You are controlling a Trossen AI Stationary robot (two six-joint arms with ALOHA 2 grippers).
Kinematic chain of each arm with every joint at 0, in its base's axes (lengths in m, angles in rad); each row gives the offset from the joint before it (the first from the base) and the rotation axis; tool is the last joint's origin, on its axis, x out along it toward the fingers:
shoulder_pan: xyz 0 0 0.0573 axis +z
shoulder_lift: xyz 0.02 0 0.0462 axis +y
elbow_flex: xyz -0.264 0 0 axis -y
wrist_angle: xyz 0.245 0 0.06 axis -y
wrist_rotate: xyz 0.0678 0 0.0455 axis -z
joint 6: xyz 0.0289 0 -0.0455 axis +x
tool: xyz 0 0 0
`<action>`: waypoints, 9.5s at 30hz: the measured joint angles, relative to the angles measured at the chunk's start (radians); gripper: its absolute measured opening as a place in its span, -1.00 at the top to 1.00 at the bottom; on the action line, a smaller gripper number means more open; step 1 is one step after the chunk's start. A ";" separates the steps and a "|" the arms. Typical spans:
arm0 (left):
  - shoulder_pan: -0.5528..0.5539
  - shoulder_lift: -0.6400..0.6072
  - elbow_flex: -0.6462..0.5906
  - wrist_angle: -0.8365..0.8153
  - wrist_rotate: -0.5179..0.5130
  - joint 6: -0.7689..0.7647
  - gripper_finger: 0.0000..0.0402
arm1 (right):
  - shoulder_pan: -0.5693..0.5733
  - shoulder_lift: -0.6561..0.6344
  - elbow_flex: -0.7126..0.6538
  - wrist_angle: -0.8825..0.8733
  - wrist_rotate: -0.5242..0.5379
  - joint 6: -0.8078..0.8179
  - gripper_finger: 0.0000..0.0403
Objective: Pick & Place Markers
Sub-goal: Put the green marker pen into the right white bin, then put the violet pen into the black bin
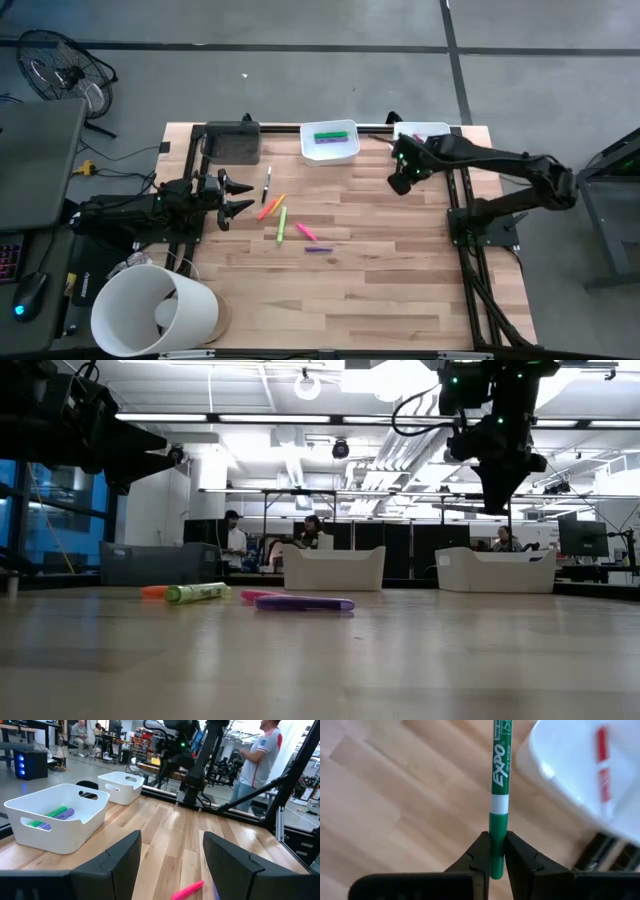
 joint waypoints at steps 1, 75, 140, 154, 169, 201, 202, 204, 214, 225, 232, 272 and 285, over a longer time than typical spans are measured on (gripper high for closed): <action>0.000 0.000 0.000 0.000 0.000 0.000 -0.05 | -0.019 0.001 0.006 0.001 0.015 -0.038 0.82; 0.000 0.000 0.000 0.000 0.000 0.000 -0.05 | -0.462 0.232 0.013 0.052 0.195 -0.639 0.43; 0.000 0.000 0.000 0.000 0.000 0.000 -0.05 | 0.554 0.684 0.219 0.802 -0.295 -0.411 0.11; 0.000 0.000 0.000 0.000 0.000 0.000 -0.05 | 0.568 0.816 0.441 0.534 -0.260 -0.410 0.11; 0.000 0.000 0.000 0.000 0.000 0.000 -0.05 | 0.586 0.930 0.536 0.447 -0.228 -0.297 0.11; 0.000 0.000 0.000 0.000 0.000 0.000 -0.05 | 0.608 0.937 0.531 0.418 -0.205 -0.297 0.79; 0.000 0.000 0.000 0.000 0.000 0.000 -0.05 | 0.608 0.935 0.530 0.418 -0.204 -0.297 0.82; 0.000 0.000 0.000 0.000 0.000 0.000 -0.05 | 0.608 0.933 0.530 0.420 -0.205 -0.294 0.87; 0.000 0.000 0.000 0.000 0.000 0.000 -0.05 | 0.610 0.871 0.521 0.410 -0.175 -0.244 0.83; 0.000 0.000 0.000 0.000 0.000 0.000 -0.05 | 0.611 0.749 0.525 0.397 -0.144 -0.196 0.82; 0.000 0.000 0.000 0.000 -0.003 0.000 -0.05 | 0.616 0.673 0.526 0.392 -0.122 -0.197 0.86; 0.000 0.166 0.099 0.398 0.098 -0.180 -0.05 | 0.465 0.554 0.529 1.025 -0.067 -0.274 0.83; 0.000 0.619 0.356 0.457 0.098 -0.016 -0.05 | 0.436 0.554 0.529 1.088 -0.089 -0.281 0.82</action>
